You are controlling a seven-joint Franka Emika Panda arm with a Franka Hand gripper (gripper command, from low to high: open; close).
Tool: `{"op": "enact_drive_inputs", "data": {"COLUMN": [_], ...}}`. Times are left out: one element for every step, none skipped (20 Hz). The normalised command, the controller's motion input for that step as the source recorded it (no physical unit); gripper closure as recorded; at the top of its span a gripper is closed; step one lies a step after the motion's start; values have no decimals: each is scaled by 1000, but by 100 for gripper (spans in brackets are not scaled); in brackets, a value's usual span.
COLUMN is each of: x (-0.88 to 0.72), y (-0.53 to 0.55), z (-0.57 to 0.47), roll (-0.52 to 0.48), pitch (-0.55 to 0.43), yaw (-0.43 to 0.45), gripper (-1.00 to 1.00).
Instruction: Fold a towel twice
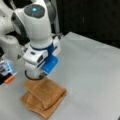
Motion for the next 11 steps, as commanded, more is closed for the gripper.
{"op": "enact_drive_inputs", "data": {"x": [-189,-191,-198,-209,-219,-227,-232,-235,-236,-238,-240], "y": [423,416,385,363,324,281,239,198,150,109,80], "z": [-131,-132,-132,-127,-122,-115,-111,-108,-102,-97,-94], "roll": [17,20,26,35,42,47,39,39,45,58,62], "pitch": [-248,-255,-253,-249,-246,-244,-247,-247,-244,-242,-240], "yaw": [-227,-243,-227,-230,-215,-196,-189,-174,-161,-163,-152], "gripper": [-100,-100,-100,-100,-100,-100,-100,-100,-100,-100,-100]}}
